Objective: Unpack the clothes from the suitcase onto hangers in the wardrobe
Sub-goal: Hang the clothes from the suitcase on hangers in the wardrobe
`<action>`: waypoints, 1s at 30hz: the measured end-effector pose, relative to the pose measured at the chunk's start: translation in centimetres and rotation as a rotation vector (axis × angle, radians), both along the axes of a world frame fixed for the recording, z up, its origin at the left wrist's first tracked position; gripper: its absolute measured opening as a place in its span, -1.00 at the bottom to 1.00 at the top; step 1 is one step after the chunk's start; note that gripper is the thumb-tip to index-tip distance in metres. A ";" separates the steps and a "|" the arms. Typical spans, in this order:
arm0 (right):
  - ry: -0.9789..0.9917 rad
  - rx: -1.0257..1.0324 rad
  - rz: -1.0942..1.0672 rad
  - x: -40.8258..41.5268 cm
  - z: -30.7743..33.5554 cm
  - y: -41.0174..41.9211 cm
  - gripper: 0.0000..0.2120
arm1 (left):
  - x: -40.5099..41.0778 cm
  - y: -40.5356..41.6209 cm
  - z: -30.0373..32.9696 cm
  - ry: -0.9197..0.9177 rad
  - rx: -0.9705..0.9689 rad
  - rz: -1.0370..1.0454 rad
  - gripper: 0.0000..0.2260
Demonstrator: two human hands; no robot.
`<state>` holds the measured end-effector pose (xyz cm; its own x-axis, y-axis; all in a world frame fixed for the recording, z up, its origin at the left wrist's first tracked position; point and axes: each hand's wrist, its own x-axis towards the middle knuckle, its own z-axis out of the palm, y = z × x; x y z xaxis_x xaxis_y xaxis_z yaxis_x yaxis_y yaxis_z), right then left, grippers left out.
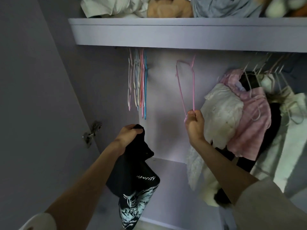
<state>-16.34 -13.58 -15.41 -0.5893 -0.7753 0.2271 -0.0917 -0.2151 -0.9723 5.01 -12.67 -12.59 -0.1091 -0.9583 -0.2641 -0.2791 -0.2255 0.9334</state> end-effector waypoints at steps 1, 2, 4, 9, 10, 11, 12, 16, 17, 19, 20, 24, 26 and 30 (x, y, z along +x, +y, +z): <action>-0.043 0.008 0.014 0.1 -0.7 1.1 -0.65 | -0.2 0.0 0.0 0.006 0.006 -0.006 -0.90; -0.088 0.006 0.035 0.2 -1.3 2.4 -0.65 | -0.4 0.0 -0.2 0.005 0.012 -0.018 -0.88; -0.188 0.008 0.076 0.8 -2.2 5.2 -0.64 | -1.0 0.0 -0.7 0.000 0.032 -0.041 -0.79; -0.462 0.110 0.156 1.4 -4.5 11.3 -0.58 | -3.9 1.4 -4.0 0.045 0.135 -0.088 -0.75; -0.516 0.131 0.172 1.2 -5.2 12.2 -0.56 | -4.7 1.9 -4.6 0.055 0.172 -0.090 -0.71; -0.576 0.145 0.197 0.9 -5.9 12.9 -0.52 | -5.3 2.3 -5.2 0.067 0.213 -0.093 -0.65; -0.648 0.156 0.225 0.6 -6.6 13.9 -0.48 | -6.2 2.7 -5.8 0.073 0.251 -0.110 -0.59; -0.847 0.209 0.366 -0.4 -8.7 17.0 -0.54 | -9.3 3.7 -7.3 0.100 0.273 -0.188 -0.54; -0.859 0.224 0.390 -0.6 -9.2 17.5 -0.56 | -9.9 3.8 -7.5 0.106 0.246 -0.198 -0.60; -0.774 0.292 0.374 -1.5 -9.9 18.5 -0.53 | -11.0 4.3 -7.8 0.106 0.189 -0.222 -0.71; -0.704 0.331 0.349 -1.9 -9.9 18.5 -0.51 | -11.2 4.4 -7.7 0.096 0.162 -0.239 -0.76; -0.574 0.352 0.246 -3.8 -8.4 17.5 -0.88 | -11.3 4.9 -7.8 0.051 0.092 -0.389 -0.81; -0.632 0.268 0.215 -4.8 -7.4 16.2 -0.88 | -10.8 5.0 -7.6 -0.009 0.037 -0.495 -0.82; -0.768 0.120 0.170 -5.6 -5.1 13.5 -0.84 | -9.4 4.9 -6.6 -0.161 -0.105 -0.603 -0.84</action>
